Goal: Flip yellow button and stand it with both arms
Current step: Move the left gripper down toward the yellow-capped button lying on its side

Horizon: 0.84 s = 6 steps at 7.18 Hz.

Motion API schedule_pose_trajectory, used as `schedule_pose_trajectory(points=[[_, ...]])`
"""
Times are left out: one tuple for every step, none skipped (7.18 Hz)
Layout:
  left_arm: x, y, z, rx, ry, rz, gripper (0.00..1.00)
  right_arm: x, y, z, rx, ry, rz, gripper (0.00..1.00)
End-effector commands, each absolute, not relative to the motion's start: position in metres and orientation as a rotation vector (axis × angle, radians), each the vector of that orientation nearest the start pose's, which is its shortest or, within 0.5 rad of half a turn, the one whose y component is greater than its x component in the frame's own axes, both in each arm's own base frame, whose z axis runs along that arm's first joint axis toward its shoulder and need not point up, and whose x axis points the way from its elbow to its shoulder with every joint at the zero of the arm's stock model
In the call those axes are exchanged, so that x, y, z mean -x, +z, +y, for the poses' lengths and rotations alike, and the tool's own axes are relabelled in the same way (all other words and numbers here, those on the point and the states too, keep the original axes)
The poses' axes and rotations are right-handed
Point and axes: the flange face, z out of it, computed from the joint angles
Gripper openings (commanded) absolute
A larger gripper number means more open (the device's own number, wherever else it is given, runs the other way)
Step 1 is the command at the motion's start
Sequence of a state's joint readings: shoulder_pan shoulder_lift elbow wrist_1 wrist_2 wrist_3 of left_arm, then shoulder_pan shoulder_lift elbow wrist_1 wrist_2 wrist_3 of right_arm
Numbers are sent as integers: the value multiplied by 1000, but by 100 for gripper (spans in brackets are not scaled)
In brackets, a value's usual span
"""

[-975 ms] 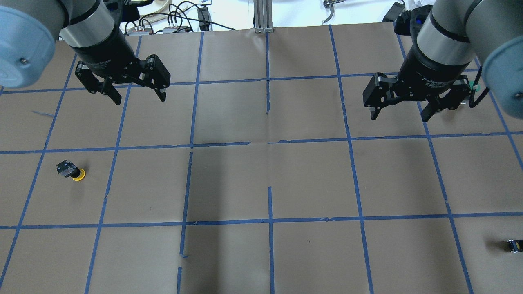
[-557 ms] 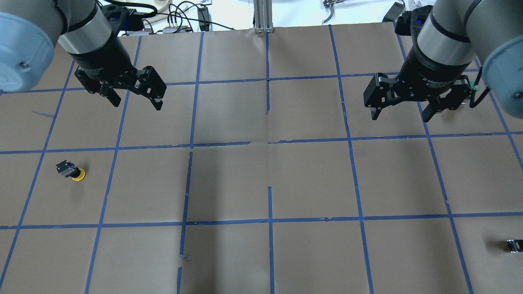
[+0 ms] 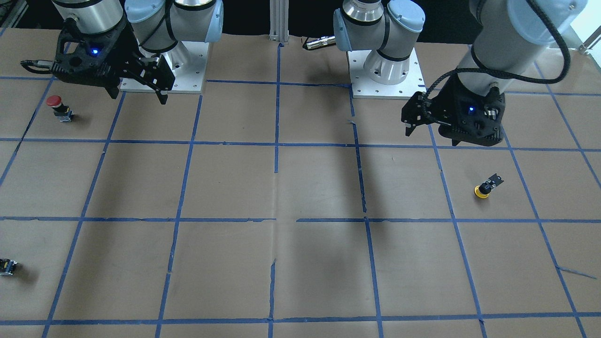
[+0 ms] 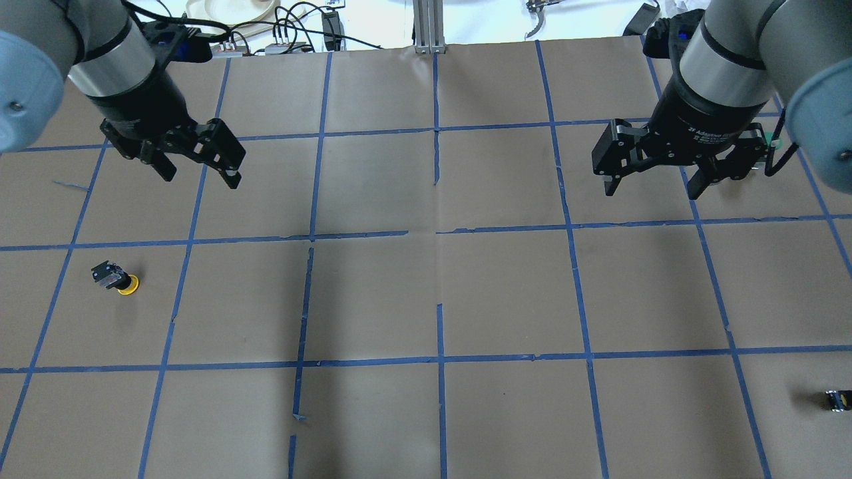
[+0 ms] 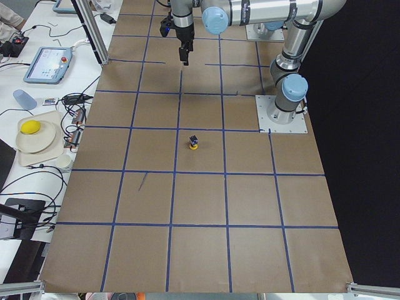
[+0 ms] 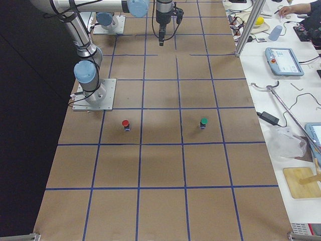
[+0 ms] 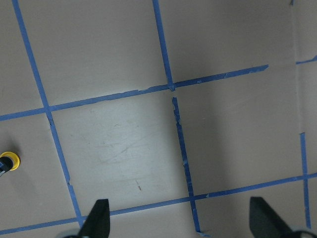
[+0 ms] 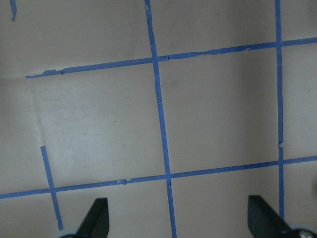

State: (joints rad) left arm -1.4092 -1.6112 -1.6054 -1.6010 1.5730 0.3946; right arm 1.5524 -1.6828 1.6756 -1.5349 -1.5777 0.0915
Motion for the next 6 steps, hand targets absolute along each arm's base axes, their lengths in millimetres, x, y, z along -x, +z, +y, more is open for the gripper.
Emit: schedule_pose_trajectory(points=[[1, 427, -506, -557, 252, 3097, 99, -125, 486, -444, -174, 43, 3144, 100], [-25, 409, -501, -636, 308, 3066, 99, -125, 486, -444, -171, 41, 3144, 100], [-56, 394, -497, -719, 296, 3062, 99, -125, 486, -444, -174, 41, 3144, 100], [-89, 374, -488, -776, 289, 3064, 99, -125, 486, -444, -174, 41, 3144, 100], [-118, 352, -485, -848, 242, 3045, 99, -125, 486, -444, -174, 41, 3142, 100], [-139, 335, -477, -925, 225, 3033, 99, -125, 486, -444, -174, 41, 3142, 100]])
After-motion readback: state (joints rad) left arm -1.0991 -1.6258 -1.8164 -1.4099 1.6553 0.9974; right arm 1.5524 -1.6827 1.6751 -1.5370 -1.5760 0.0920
